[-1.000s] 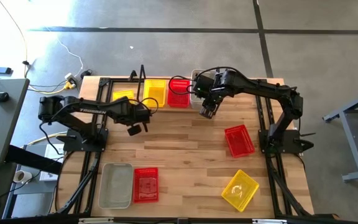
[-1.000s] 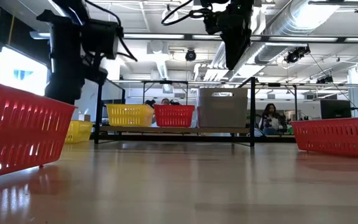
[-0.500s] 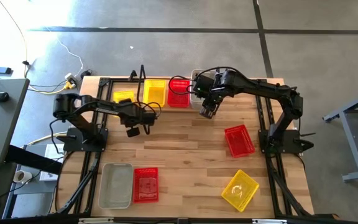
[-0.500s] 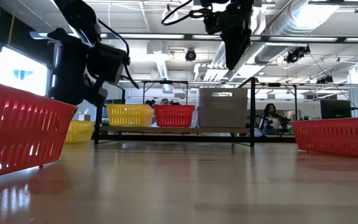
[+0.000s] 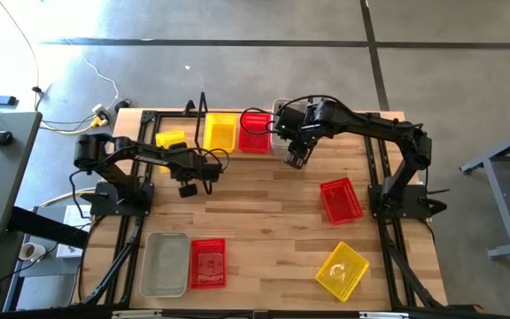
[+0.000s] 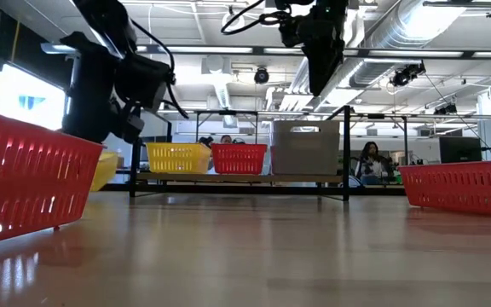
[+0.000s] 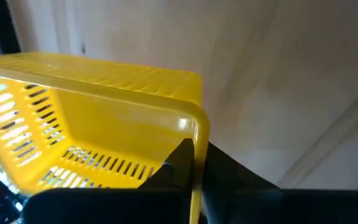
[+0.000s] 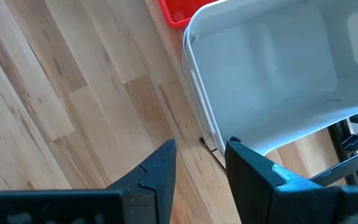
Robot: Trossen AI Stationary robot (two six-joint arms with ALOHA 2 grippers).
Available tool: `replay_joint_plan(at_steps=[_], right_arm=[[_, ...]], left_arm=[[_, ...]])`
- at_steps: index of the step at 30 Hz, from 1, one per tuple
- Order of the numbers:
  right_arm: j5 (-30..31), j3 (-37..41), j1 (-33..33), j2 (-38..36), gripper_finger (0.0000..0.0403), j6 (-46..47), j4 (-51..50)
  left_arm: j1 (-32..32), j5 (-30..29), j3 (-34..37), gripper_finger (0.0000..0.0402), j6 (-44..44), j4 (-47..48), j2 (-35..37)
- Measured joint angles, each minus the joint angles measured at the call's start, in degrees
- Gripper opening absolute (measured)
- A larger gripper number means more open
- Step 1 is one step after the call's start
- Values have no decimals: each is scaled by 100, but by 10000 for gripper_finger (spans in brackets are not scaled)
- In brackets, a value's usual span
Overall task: Stack baskets on shelf by color
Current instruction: Stack the top yellow basket on top of the yellow basket on the shelf
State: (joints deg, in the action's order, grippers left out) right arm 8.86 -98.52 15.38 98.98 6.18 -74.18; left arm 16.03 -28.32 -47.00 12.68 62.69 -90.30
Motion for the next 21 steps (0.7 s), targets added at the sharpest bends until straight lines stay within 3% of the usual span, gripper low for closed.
replay_joint_plan(at_steps=[8,21], right_arm=[[11,0,-3,0,124,303,16],[215,0,-4,-2,124,992,55]], left_arm=[[-152,388,-9,5,362,363,601],[-195,647,-11,2,838,1085,2519]])
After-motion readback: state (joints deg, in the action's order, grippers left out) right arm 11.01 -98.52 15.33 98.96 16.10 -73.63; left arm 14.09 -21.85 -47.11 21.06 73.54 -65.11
